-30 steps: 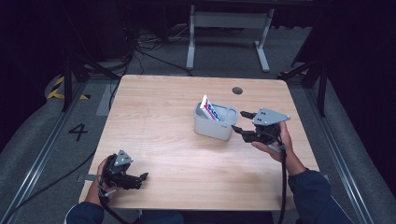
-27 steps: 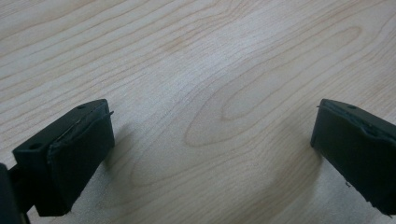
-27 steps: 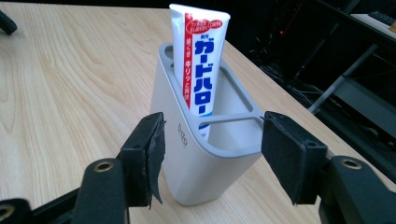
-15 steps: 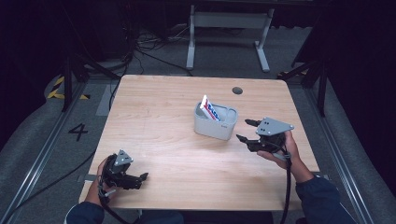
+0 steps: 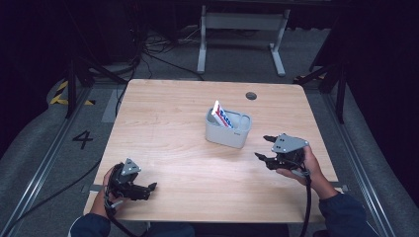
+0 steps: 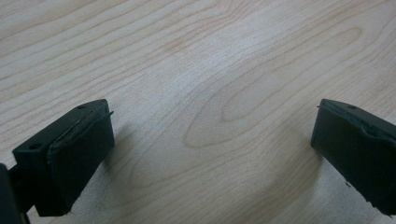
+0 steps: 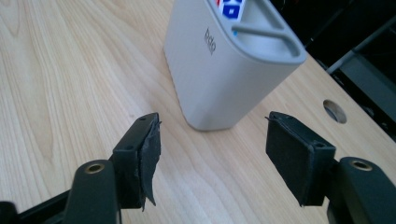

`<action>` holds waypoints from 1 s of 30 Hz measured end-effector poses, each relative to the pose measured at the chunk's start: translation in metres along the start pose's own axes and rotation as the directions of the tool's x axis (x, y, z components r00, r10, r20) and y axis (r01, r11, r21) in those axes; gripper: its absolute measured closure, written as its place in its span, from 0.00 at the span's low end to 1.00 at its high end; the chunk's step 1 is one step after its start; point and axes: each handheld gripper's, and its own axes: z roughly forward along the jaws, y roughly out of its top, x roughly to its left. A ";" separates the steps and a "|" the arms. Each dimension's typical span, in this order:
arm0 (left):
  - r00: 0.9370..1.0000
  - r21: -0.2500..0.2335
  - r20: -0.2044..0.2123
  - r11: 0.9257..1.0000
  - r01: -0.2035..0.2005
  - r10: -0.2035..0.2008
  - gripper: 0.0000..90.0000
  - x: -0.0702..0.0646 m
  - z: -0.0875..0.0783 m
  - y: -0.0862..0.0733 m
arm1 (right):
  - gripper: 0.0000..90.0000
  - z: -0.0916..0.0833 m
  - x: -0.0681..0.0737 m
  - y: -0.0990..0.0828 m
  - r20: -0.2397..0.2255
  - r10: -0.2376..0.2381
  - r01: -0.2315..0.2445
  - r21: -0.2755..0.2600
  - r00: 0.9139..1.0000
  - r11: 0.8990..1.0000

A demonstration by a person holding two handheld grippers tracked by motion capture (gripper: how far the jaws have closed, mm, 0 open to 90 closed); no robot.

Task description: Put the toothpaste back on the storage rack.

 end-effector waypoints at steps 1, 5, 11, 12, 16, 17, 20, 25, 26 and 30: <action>1.000 -0.003 0.001 1.000 -0.002 0.002 0.00 0.000 0.000 0.000 | 0.41 0.000 0.001 -0.002 -0.003 0.002 -0.002 0.007 1.000 1.000; 1.000 -0.002 0.000 1.000 0.002 -0.002 0.00 0.000 0.000 0.000 | 0.40 0.001 0.003 -0.010 -0.007 -0.002 0.002 0.032 1.000 0.999; 1.000 -0.002 0.001 1.000 0.002 -0.002 0.00 0.000 0.000 0.000 | 0.40 -0.001 0.005 -0.023 -0.020 0.011 -0.010 0.056 1.000 0.998; 1.000 0.000 0.000 1.000 0.000 0.000 0.00 0.000 0.000 0.000 | 0.40 -0.001 0.005 -0.024 -0.019 0.008 -0.006 0.058 1.000 0.998; 1.000 0.000 0.000 1.000 0.002 -0.002 0.00 0.000 0.000 0.000 | 0.40 -0.003 0.006 -0.033 -0.021 0.023 -0.021 0.068 1.000 0.997; 1.000 -0.001 0.000 1.000 0.003 -0.003 0.00 0.000 0.000 0.000 | 0.40 -0.003 0.006 -0.036 -0.022 0.027 -0.026 0.069 0.999 0.997; 1.000 0.000 0.000 1.000 0.002 -0.002 0.00 0.000 0.000 0.000 | 0.40 -0.005 0.005 -0.042 -0.026 0.041 -0.039 0.072 0.999 0.997; 1.000 0.004 -0.003 1.000 0.001 -0.001 0.00 0.000 0.000 0.000 | 0.40 -0.009 0.003 -0.058 -0.038 0.100 -0.097 0.075 0.994 0.992; 1.000 0.003 -0.003 1.000 0.001 -0.001 0.00 0.000 0.000 0.000 | 0.40 -0.011 0.002 -0.062 -0.041 0.122 -0.119 0.073 0.992 0.990; 1.000 0.003 -0.003 1.000 0.000 0.000 0.00 0.000 0.000 0.000 | 0.40 -0.015 -0.002 -0.074 -0.040 0.162 -0.159 0.067 0.986 0.985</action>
